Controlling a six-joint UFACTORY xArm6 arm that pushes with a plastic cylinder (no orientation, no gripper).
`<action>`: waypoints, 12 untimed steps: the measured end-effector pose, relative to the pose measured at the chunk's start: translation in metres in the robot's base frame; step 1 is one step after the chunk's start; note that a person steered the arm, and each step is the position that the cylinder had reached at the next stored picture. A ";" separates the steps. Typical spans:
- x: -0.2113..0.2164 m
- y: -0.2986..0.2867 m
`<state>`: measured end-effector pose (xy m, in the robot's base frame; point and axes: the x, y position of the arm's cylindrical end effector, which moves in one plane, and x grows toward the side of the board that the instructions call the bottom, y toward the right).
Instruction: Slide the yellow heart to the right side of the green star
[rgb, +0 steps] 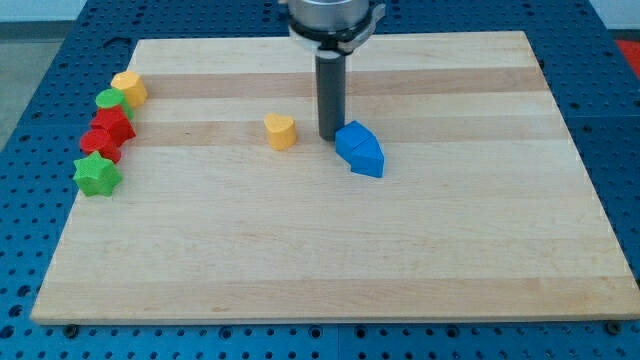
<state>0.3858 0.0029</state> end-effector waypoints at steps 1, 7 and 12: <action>-0.008 -0.018; 0.031 -0.087; 0.075 -0.136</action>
<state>0.4609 -0.1329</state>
